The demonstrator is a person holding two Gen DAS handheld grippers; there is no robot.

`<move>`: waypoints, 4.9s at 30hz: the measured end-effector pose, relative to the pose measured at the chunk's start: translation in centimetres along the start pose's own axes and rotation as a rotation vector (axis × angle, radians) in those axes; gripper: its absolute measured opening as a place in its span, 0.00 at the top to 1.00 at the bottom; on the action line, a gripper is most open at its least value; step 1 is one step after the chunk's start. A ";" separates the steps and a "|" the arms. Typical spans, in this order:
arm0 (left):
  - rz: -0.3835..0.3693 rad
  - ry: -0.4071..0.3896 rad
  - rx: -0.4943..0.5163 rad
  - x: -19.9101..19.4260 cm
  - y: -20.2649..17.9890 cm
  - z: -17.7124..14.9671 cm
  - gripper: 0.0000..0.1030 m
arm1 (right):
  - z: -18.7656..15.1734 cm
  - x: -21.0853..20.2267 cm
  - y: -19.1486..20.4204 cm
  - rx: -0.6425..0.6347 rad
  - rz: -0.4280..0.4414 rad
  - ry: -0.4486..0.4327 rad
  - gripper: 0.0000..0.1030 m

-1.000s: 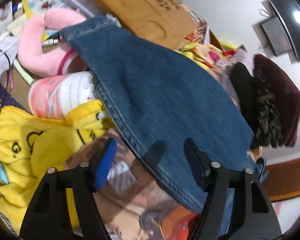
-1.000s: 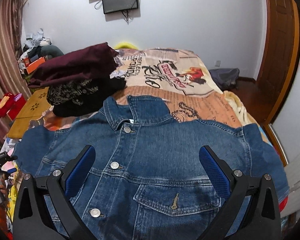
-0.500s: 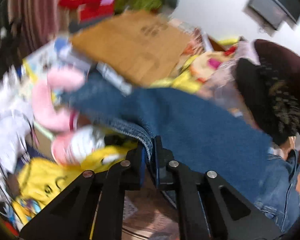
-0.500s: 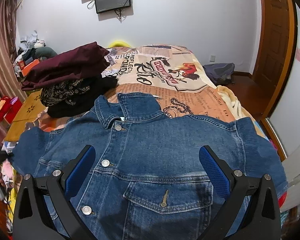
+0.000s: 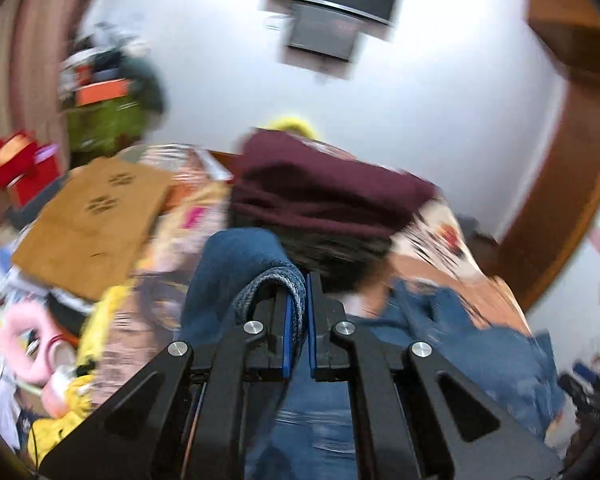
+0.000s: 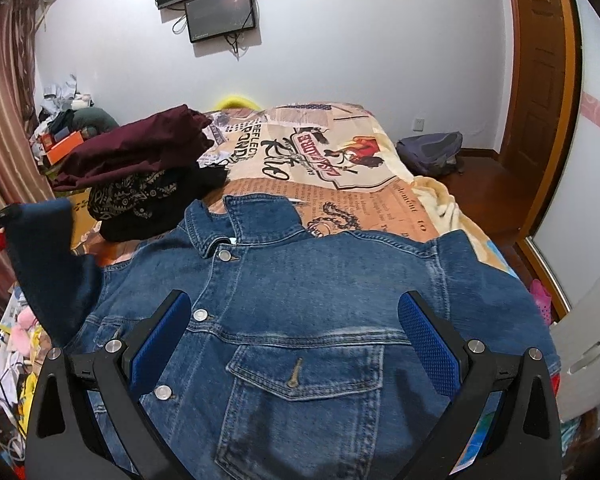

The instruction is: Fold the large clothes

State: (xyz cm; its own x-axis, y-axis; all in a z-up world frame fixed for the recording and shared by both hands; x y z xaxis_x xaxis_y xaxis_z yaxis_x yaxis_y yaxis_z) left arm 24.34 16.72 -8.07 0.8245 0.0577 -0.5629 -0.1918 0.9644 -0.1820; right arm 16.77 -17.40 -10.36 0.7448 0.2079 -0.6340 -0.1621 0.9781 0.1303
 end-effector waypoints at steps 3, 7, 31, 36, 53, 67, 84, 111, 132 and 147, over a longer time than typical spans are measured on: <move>-0.050 0.066 0.117 1.3 -5.4 -2.0 0.95 | -0.3 -0.4 -0.6 0.007 0.005 -0.003 0.00; -0.128 0.222 0.217 4.0 -10.1 -5.9 0.95 | -0.8 -0.9 -1.4 0.019 0.009 -0.007 0.00; -0.009 0.379 -0.045 4.0 -2.3 -7.9 0.31 | -1.9 -1.1 -3.2 0.063 -0.005 0.000 0.00; -0.062 0.491 -0.294 7.2 2.6 -10.1 0.31 | -1.9 -0.7 -3.0 0.052 -0.015 0.011 0.00; -0.023 0.481 -0.473 12.5 3.4 -11.3 0.86 | -2.3 0.0 -5.6 0.073 -0.070 0.046 0.00; -0.211 0.149 -0.071 2.6 -14.1 1.3 0.88 | -2.3 -1.9 -9.9 0.154 -0.109 0.006 0.00; -0.426 0.490 0.439 4.8 -33.1 -14.3 0.88 | -4.9 -3.3 -15.2 0.270 -0.173 0.043 0.00; -0.039 0.196 0.554 1.8 -24.5 -8.4 0.12 | -12.0 -2.1 -29.0 0.861 0.045 0.142 0.16; 0.086 0.246 0.415 2.8 -14.7 -10.7 0.12 | -8.6 -1.2 -30.4 0.820 -0.132 0.094 0.91; 0.093 0.199 0.385 1.5 -12.0 -10.6 0.12 | 3.9 -5.7 -13.7 0.314 0.174 -0.076 0.93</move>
State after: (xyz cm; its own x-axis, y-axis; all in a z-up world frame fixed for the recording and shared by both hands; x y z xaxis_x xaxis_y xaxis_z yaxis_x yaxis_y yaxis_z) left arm 22.25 2.54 -15.26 0.6877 0.1340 -0.7135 -0.0170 0.9855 0.1687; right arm 17.28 -31.93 -5.56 0.7716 0.3595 -0.5247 -0.0924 0.8796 0.4667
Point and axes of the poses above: each gripper's, at about its wrist camera, not at the fingertips, and x roughly the way its jaws point, y to its left, z to its top, the point moved 1 cm from there along x, roughly the way its jaws point, and after that the axes turned 4 degrees about z, right-handed, at the moved point
